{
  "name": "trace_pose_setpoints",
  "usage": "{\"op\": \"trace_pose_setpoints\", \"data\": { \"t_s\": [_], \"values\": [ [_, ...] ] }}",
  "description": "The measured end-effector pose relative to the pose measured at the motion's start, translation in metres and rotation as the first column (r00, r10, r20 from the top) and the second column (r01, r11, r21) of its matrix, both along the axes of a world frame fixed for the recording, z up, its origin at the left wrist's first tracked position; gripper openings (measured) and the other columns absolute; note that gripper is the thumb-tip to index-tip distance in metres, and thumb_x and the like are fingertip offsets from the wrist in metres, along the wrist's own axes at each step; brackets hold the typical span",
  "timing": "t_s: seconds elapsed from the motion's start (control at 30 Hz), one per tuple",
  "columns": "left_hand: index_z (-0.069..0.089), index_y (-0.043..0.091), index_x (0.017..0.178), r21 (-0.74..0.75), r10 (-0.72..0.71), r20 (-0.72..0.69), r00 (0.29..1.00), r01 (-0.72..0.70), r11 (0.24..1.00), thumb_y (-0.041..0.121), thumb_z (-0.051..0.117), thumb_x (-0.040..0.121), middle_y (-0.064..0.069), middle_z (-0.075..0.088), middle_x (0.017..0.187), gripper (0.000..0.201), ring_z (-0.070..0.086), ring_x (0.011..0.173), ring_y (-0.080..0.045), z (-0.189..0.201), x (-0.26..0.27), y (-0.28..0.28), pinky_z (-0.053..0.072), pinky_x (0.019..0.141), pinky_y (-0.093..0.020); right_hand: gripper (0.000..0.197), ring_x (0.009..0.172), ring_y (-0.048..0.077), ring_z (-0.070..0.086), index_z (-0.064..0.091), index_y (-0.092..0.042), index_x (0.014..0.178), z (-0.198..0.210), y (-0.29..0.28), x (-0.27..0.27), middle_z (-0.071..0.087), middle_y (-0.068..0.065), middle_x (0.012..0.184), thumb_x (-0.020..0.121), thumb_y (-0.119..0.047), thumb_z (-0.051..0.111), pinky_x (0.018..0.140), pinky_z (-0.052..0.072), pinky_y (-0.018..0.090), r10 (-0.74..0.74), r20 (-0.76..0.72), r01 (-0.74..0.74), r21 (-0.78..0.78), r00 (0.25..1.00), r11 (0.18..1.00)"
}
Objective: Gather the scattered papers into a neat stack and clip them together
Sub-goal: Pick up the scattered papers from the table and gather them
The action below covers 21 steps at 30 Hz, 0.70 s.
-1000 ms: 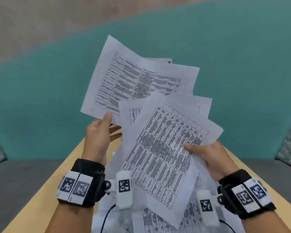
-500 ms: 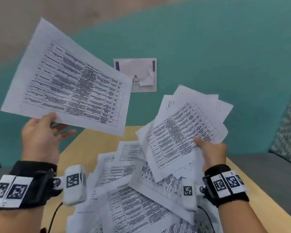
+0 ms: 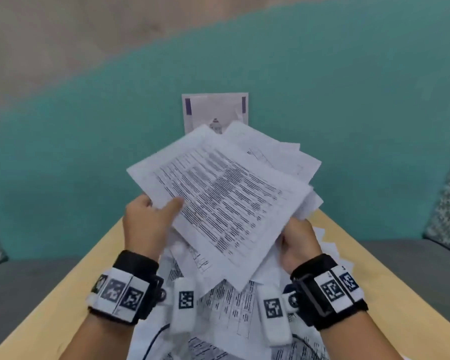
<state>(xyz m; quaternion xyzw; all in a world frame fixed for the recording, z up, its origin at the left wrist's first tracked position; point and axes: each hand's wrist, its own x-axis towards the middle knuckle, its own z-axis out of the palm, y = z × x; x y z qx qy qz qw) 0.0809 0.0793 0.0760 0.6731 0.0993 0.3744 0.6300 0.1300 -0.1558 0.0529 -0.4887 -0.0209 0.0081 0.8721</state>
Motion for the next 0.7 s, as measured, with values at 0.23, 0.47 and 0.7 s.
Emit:
{"op": "trace_pose_setpoints", "data": {
  "t_s": [0.23,0.47,0.7],
  "values": [
    [0.039,0.017,0.131,-0.302,-0.124,-0.181,0.976,0.064,0.951,0.006,0.097,0.060,-0.004,0.053,0.121,0.092,0.056,0.105,-0.024,-0.002,0.003,0.008,0.051,0.089,-0.040,0.030,0.096,0.029,0.071,0.064,-0.008,0.120,-0.008,0.002,-0.008,0.073,0.012,0.108,0.101,-0.021,0.045,0.077,0.062,0.044,0.187,0.137,-0.211,0.191,0.973,0.959],
    [0.065,-0.004,0.130,-0.621,-0.420,-0.093,0.903,0.277,0.733,-0.007,0.079,0.063,-0.024,0.076,0.114,0.068,0.079,0.082,-0.035,0.002,0.003,0.018,0.065,0.067,-0.049,0.029,0.099,0.028,0.069,0.069,-0.012,0.114,0.000,0.001,-0.010,0.074,0.010,0.107,0.093,-0.025,0.055,0.079,0.061,0.042,0.131,0.183,-0.151,0.096,0.974,0.984],
    [0.071,0.007,0.114,-0.580,-0.180,0.044,0.983,0.172,0.796,-0.010,0.078,0.078,-0.011,0.080,0.106,0.040,0.080,0.087,-0.029,0.005,0.001,0.017,0.065,0.073,-0.044,0.084,0.125,0.019,0.062,0.061,-0.016,0.137,0.018,-0.004,-0.017,0.068,0.005,0.132,0.091,-0.079,0.029,0.107,0.042,0.038,0.184,0.188,-0.219,0.193,0.965,0.956]
  ]
}}
